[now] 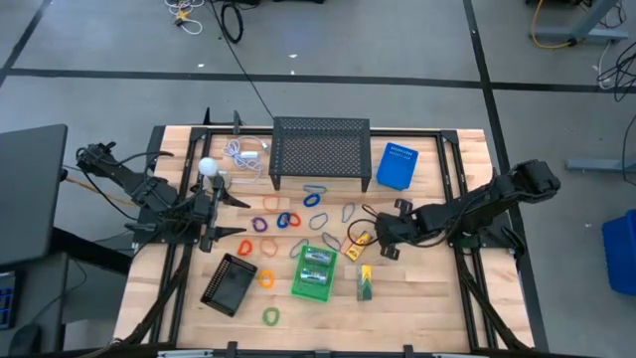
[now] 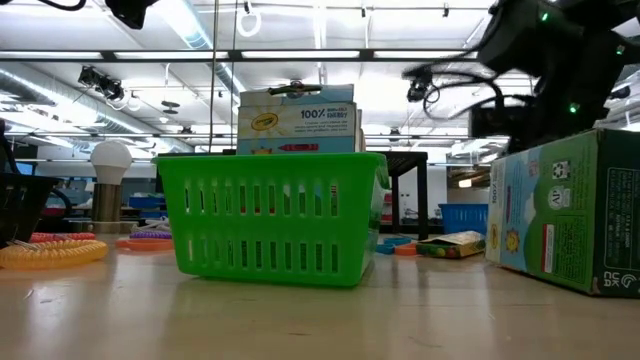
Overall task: Pick & Place Office Desk Supplies
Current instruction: Put the blue spring keychain into the blue bin
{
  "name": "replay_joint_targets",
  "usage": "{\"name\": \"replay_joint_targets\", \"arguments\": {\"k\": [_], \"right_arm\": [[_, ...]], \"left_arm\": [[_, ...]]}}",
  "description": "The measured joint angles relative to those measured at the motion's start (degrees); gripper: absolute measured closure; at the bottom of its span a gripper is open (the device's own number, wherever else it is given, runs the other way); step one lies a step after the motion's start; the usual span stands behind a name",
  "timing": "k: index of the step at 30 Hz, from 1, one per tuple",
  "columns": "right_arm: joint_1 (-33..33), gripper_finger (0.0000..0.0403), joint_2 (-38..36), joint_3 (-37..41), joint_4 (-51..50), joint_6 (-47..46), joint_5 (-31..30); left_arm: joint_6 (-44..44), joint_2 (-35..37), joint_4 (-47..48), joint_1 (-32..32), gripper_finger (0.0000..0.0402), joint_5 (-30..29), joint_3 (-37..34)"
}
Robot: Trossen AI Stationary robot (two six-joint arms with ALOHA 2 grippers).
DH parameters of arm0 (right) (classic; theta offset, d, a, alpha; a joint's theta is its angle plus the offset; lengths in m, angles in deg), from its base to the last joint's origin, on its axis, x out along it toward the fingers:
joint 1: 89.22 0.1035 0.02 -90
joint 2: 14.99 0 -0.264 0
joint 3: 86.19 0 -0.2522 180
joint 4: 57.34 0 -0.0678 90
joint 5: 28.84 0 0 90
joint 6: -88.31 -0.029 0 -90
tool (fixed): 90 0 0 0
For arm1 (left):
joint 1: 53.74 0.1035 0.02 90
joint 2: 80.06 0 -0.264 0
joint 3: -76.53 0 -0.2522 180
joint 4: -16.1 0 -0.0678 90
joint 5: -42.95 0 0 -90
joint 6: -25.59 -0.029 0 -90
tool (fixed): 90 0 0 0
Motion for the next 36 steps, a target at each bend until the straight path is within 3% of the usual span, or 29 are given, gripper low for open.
{"name": "replay_joint_targets", "arguments": {"k": [5, 12, 19, 31, 36], "right_arm": [[2.7, 0.0399, -6.9, 3.5, 6.3, -1.6, -1.5], [5.7, 0.0399, -18.0, 9.2, 9.6, -4.5, -11.7], [5.0, 0.0402, -24.8, 16.8, 23.2, -0.7, -19.2], [2.8, 0.0402, -26.6, 28.7, 59.7, 14.8, -18.9], [2.8, 0.0402, -26.6, 31.8, 67.7, 16.7, -18.0]], "left_arm": [[0.4, 0.0, 0.0, 0.0, 0.0118, -0.1, 0.0], [0.4, 0.0, -0.1, 0.0, 0.0118, -0.1, 0.0], [0.4, -0.4, -0.4, 0.0, 0.0118, -2.2, 0.0], [-0.2, -3.9, -3.0, 0.0, 0.0118, -2.7, 0.0], [-0.2, -4.6, -3.2, 0.0, 0.0118, -2.7, 0.0]]}}
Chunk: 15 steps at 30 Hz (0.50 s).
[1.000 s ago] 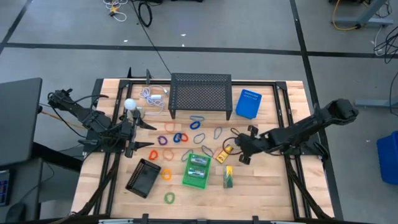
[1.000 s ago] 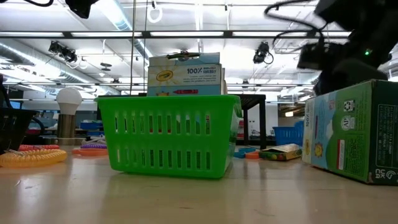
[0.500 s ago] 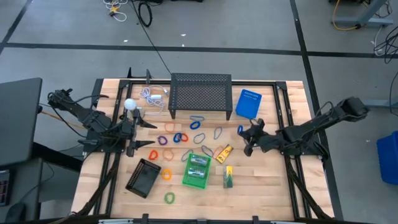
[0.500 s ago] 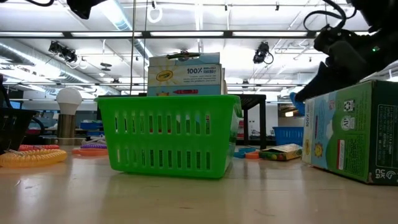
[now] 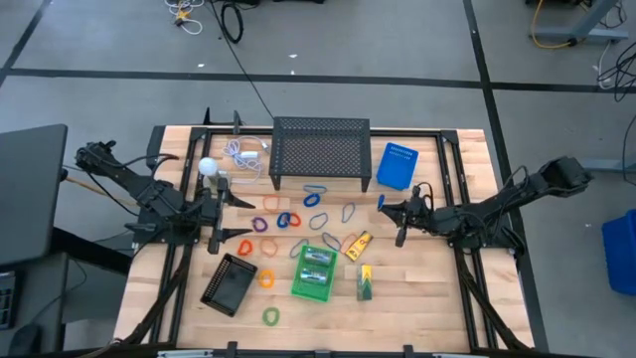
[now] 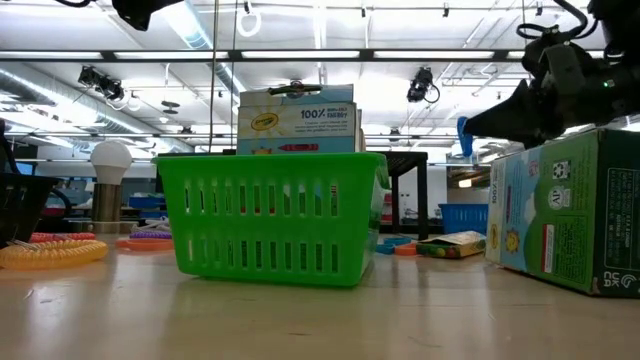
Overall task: Pick & Place Office Desk Supplies
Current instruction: Put the blue spring keychain into the blue bin
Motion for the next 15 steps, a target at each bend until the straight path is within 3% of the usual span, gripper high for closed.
{"name": "replay_joint_targets", "arguments": {"k": [6, 15], "right_arm": [[0.0, 0.0403, 0.0, 0.2, 0.6, 0.4, -1.8], [-1.1, 0.0403, 0.0, 0.2, 0.7, 1.0, -15.9]], "left_arm": [[0.1, 0.0, 0.0, 0.0, 0.0118, 0.0, 0.0], [0.1, 0.0, 0.0, 0.0, 0.0118, 0.0, 0.0]]}}
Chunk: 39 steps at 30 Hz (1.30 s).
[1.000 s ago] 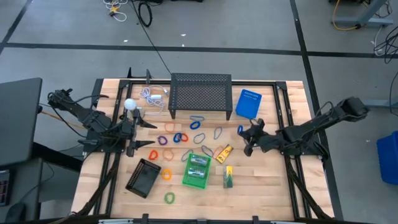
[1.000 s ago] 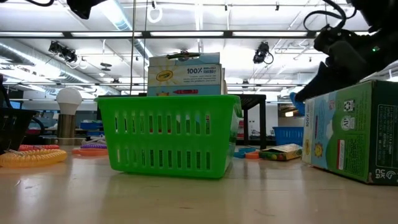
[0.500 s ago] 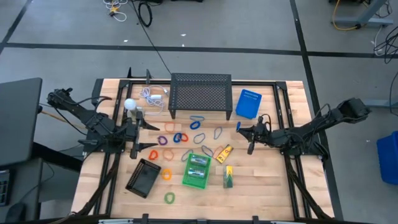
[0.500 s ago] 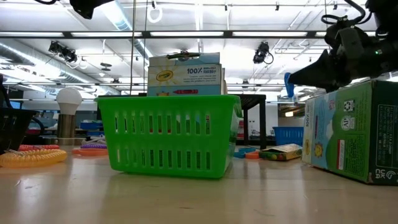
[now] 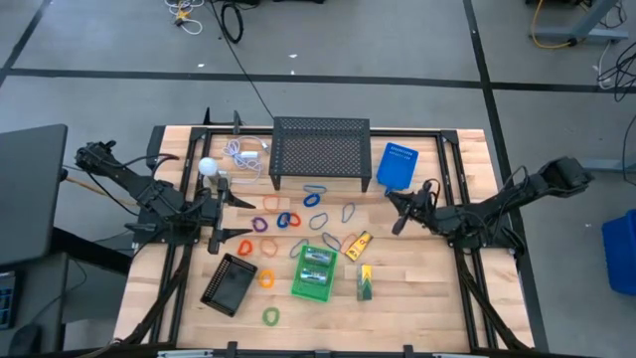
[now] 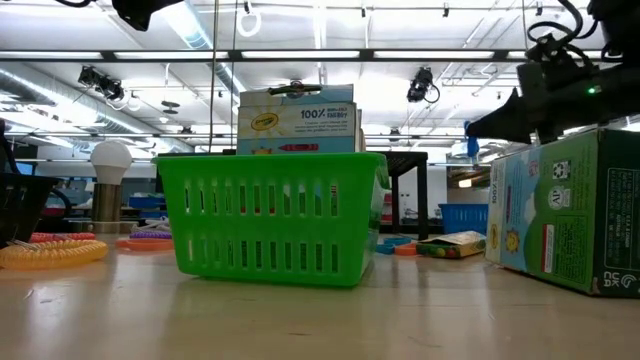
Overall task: Pick & Place Office Desk Supplies
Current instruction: Put the blue spring keychain into the blue bin
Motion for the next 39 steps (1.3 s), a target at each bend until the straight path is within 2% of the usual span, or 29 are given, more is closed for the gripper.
{"name": "replay_joint_targets", "arguments": {"k": [6, 11, 19, 22, 28, 31, 39], "right_arm": [[-5.9, 0.0403, 0.1, 0.0, 0.0, 0.1, -4.3], [-13.9, 0.0403, 0.1, 0.0, 0.0, 0.9, -4.0], [-26.6, 0.0403, 0.1, 0.0, -0.4, 0.9, 6.4], [-30.7, 0.0403, 0.1, 0.0, -2.7, -1.3, 12.2], [-36.1, 0.0403, 0.1, 0.0, -6.2, -4.4, 19.8], [-38.3, 0.0403, 0.1, -2.0, -11.6, -6.1, 23.9], [-41.4, 0.0403, 0.1, -13.5, -33.6, -6.8, 28.8]], "left_arm": [[0.0, 0.0, 0.0, 0.0, 0.0118, 0.0, 0.0], [-0.4, 0.0, 0.0, 0.0, 0.0118, 0.0, 0.0], [-0.8, 0.0, 0.0, 0.0, 0.0118, 0.0, 0.0], [-0.8, 0.0, 0.0, 0.0, 0.0118, 0.0, 0.0], [-0.8, 0.0, 0.0, 0.0, 0.0118, 0.0, 0.0], [-0.7, 0.0, 0.0, 0.0, 0.0118, 0.0, 0.0], [-0.7, 0.0, 0.0, 0.0, 0.0118, 0.0, 0.0]]}}
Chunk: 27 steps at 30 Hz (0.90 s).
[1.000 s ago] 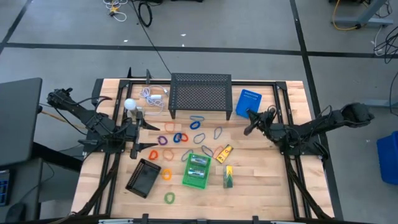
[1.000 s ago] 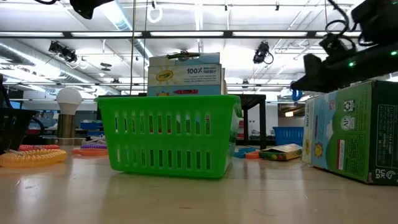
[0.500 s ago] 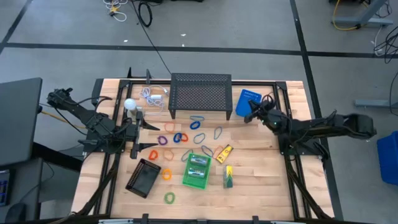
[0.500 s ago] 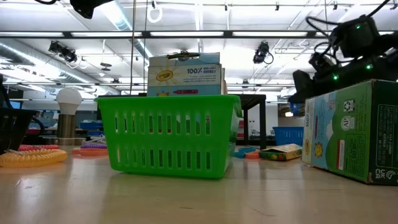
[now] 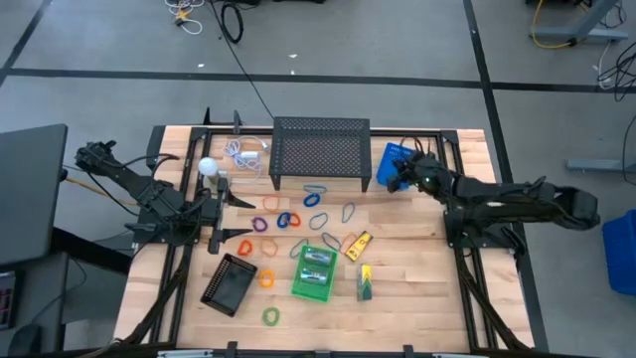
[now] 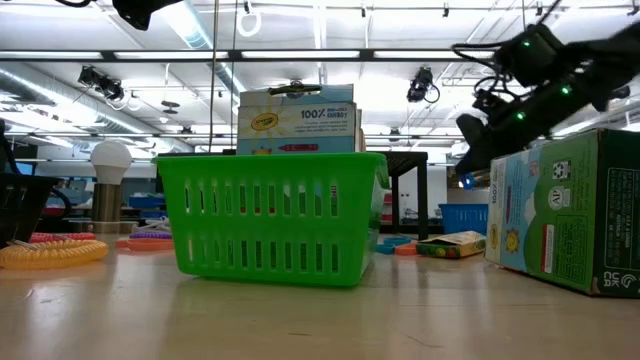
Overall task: Pick & Place Office Desk Supplies
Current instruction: Put the blue spring keychain into the blue bin
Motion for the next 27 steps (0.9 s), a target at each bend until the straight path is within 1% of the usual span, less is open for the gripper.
{"name": "replay_joint_targets", "arguments": {"k": [4, 7, 13, 17, 27], "right_arm": [[-2.6, 0.0403, 0.9, -4.3, -7.7, 0.0, 3.1], [-4.5, 0.0403, 2.5, -5.2, -9.8, 0.0, 5.9], [-6.5, 0.0403, 7.5, -5.2, -10.3, 0.0, 9.5], [-6.7, 0.0403, 9.9, -5.2, -10.2, 0.0, 10.0], [-6.7, 0.0403, 10.2, -5.2, -10.1, -0.4, 11.9]], "left_arm": [[0.0, 0.0, 0.0, 0.0, 0.0118, 0.0, 0.0], [0.0, 0.0, 0.1, 0.0, 0.0118, 0.0, 0.0], [0.0, 0.0, 0.2, 0.0, 0.0118, 0.0, 0.0], [0.0, 0.0, 0.2, 0.0, 0.0118, 0.0, 0.0], [0.0, 0.0, 0.2, 0.0, 0.0118, 0.0, 0.0]]}}
